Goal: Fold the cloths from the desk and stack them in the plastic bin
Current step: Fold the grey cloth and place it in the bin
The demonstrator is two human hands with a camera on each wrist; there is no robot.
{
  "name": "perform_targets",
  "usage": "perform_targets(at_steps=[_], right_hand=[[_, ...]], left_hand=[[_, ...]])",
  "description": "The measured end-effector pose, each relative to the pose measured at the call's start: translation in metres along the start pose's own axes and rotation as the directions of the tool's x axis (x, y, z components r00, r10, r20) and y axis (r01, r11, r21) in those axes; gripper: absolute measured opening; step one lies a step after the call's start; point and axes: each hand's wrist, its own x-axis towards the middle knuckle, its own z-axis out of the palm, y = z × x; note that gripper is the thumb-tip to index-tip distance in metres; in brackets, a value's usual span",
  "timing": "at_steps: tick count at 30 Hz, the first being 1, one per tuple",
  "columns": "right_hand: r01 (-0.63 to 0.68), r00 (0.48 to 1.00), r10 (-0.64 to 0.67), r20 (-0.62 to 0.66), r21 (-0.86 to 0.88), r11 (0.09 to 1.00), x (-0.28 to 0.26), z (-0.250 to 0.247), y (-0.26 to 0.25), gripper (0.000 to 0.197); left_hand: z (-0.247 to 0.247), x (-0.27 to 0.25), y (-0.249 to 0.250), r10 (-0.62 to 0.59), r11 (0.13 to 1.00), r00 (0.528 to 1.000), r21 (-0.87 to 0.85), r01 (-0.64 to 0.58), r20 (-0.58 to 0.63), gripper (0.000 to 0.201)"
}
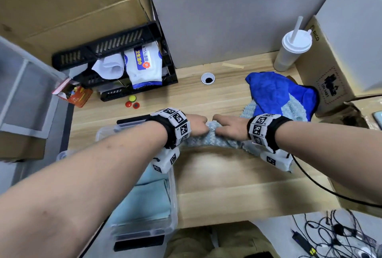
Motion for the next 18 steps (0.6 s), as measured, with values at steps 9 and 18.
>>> perform_targets(at_steps=[9, 18], right_hand=[[0.217, 0.953, -0.234, -0.194, -0.106, 0.971, 0.025, -0.034, -0.134, 0.034], [0.255, 0.951, -0.309, -0.006, -0.55, 0.795, 0.083, 0.039, -0.202, 0.017]], left_hand=[[-0.046, -0.101, -0.106, -0.193, 0.981, 0.972, -0.029, 0.19, -0.133, 0.036], [0.028, -0.11, -0.185, -0.277, 0.961, 0.941, -0.035, 0.276, -0.193, 0.032]])
